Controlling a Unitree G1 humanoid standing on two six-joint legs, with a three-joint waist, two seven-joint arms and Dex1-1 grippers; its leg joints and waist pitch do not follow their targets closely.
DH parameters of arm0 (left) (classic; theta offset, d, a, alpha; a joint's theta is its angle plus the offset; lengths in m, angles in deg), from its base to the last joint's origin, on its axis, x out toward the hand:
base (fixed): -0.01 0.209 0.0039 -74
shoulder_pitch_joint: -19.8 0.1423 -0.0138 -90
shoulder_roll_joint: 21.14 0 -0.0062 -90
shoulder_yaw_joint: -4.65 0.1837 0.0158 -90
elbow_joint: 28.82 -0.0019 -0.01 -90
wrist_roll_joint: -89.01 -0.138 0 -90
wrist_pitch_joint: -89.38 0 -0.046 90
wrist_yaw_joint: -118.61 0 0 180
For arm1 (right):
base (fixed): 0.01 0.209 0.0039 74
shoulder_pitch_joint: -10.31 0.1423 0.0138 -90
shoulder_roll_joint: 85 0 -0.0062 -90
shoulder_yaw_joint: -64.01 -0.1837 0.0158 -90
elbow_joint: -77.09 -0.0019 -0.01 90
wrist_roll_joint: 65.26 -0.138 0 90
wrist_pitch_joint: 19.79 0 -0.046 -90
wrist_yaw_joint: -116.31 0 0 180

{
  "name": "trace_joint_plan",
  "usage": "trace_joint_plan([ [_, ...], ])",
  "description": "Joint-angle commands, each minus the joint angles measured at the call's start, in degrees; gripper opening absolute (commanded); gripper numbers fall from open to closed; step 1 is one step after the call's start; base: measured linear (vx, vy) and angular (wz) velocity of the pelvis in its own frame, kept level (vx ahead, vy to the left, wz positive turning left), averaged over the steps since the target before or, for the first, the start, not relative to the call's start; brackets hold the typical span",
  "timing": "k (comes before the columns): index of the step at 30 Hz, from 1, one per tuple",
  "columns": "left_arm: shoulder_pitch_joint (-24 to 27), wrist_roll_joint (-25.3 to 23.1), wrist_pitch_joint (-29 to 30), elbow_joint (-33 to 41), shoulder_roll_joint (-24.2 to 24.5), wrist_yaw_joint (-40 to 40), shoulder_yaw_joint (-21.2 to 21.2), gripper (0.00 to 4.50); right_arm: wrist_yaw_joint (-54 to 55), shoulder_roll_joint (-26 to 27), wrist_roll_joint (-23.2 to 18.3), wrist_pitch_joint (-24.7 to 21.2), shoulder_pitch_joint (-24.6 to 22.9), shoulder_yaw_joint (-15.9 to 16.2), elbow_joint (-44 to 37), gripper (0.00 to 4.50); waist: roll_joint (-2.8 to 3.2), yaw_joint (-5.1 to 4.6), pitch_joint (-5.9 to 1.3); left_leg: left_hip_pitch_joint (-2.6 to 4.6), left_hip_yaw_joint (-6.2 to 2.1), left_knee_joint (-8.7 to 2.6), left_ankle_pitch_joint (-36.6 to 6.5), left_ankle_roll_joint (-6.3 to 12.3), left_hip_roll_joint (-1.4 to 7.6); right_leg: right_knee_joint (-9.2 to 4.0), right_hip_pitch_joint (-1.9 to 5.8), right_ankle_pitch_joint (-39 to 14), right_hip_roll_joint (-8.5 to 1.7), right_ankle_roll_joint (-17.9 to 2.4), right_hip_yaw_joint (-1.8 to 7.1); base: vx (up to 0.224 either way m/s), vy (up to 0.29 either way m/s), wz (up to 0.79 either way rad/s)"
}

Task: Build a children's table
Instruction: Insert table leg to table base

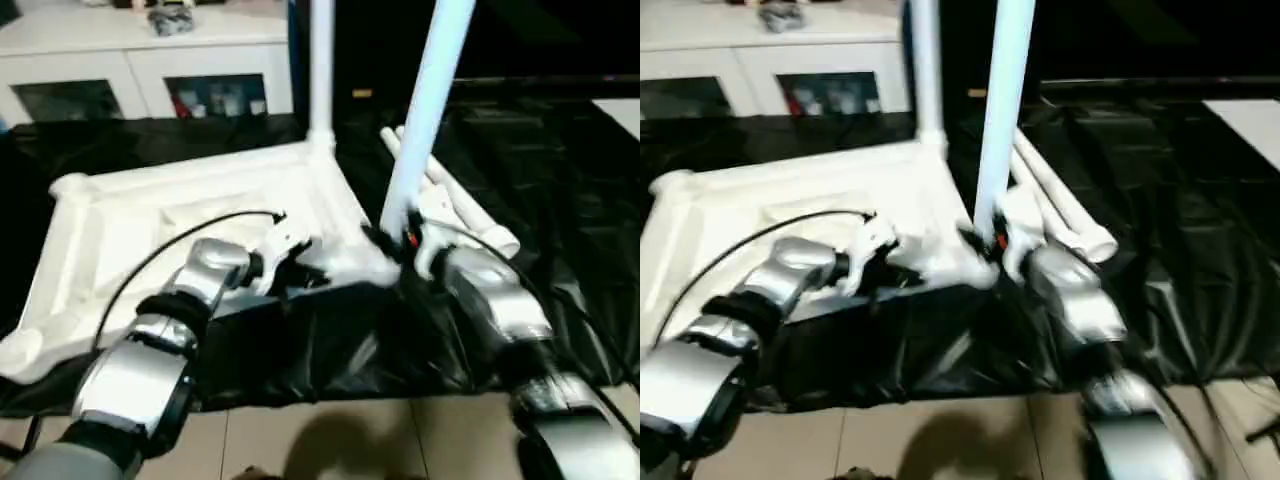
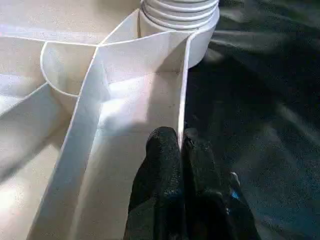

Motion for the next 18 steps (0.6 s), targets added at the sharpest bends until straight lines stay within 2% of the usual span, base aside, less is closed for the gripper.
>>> trace_joint_plan([
  [1,-1.55,2.6,2.95,7.13,-0.86,-6.54,-2.73,0.0,4.78,2.43,1.6,-3.16,-0.48,1.12,9.75,1.89,-0.16,-0.19,-3.39,1.6,-2.46,-5.59,-23.16,-2.73,3.4,-5.24,1.37,-21.82,-4.16,-13.11,2.5,0.0,0.0,0.0],
  [2,-0.76,1.8,3.6,8.78,-1.46,-7.1,-1.93,0.0,5.91,2.97,2.21,-2.68,0.43,1.29,11.23,1.89,-0.44,-0.26,-3.44,1.33,-2.41,-5.6,-21.79,-2.18,3.43,-5.04,1.72,-19.95,-4.21,-13.73,2.48,0.0,0.0,0.0],
  [4,0.44,0.51,4.68,10.86,-2.45,-8.36,-0.88,0.0,8.19,4.39,2.16,-2.46,2.05,0.26,13.33,1.89,-0.39,-0.15,-3.57,1.36,-2.11,-5.39,-20.15,-1.4,3.32,-5.08,1.73,-18.23,-4.24,-13.96,2.58,0.0,0.0,0.0],
  [7,1.36,-1.32,3.86,10.74,-3.57,-10.25,0.24,0.0,10.88,6.53,2.51,-2.35,4.1,-0.14,14.91,1.89,-0.47,-0.08,-4.1,0.91,-1.76,-5.08,-13.06,1.21,3.11,-4.3,2.47,-9.14,-3.84,-15.21,2.43,0.034,-0.001,0.0],
  [8,1.44,-1.53,3.91,10.61,-3.68,-10.58,0.33,0.0,11.16,6.92,2.8,-2.21,4.49,0.01,15.34,1.89,-0.84,-0.16,-4.11,0.88,-1.62,-5.02,-11.97,1.74,3.07,-4.26,2.5,-7.73,-3.75,-15.49,2.41,0.0,0.0,0.0],
  [9,1.47,-1.84,3.87,10.55,-3.68,-10.8,0.56,0.0,11.45,7.29,3.42,-1.84,4.85,0.46,15.81,1.89,-0.6,0.02,-4.14,0.95,-1.57,-4.9,-10.71,2.56,3.04,-4.12,2.56,-6.23,-3.83,-16.04,2.36,0.0,0.0,0.0],
  [10,1.76,-2.11,4.32,11.25,-3.6,-11.06,0.86,0.0,11.88,7.71,4.05,-1.23,5.39,0.82,16.8,1.89,-0.36,0.02,-4.1,1.0,-1.55,-4.92,-10.97,2.77,3.11,-4.15,2.55,-6.48,-3.87,-16.22,2.31,0.0,0.0,0.0],
  [11,1.96,-2.22,4.68,11.78,-3.55,-11.22,1.03,0.0,12.12,7.95,4.36,-0.87,5.71,0.98,17.42,1.89,-0.5,-0.06,-3.98,1.08,-1.53,-5.04,-12.12,2.55,3.17,-4.34,2.53,-7.95,-3.81,-16.09,2.28,0.0,0.0,0.0],
  [12,2.14,-2.2,5.27,12.38,-3.52,-11.5,1.07,0.0,12.23,8.37,4.38,-0.71,6.04,0.9,18.02,1.89,-0.29,-0.1,-3.93,1.18,-1.57,-5.09,-13.01,2.2,3.24,-4.36,2.48,-8.88,-3.87,-16.08,2.3,0.0,0.0,0.0],
  [15,2.6,-2.26,6.41,13.85,-3.52,-11.96,1.14,0.0,12.16,9.23,4.84,-0.08,6.59,1.02,19.18,1.89,-0.4,-0.38,-3.57,1.37,-1.72,-5.45,-17.63,0.42,3.22,-5.03,2.29,-15.47,-3.83,-14.71,2.35,0.0,0.0,0.0],
  [16,2.73,-2.33,6.49,14.17,-3.56,-11.93,1.08,0.0,12.27,9.35,5.15,0.25,6.71,0.98,19.51,1.89,-0.24,-0.4,-3.6,1.48,-1.76,-5.47,-18.12,0.01,3.2,-5.1,2.17,-16.15,-3.8,-14.24,2.41,0.0,0.0,0.0],
  [18,2.79,-2.42,6.35,14.3,-3.59,-11.7,1.01,0.0,12.15,9.65,4.99,0.74,6.84,0.3,19.95,1.89,-0.32,-0.53,-3.67,1.38,-1.79,-5.51,-18.09,-0.27,3.24,-5.01,2.17,-15.28,-3.78,-14.21,2.45,0.0,0.0,0.0],
])
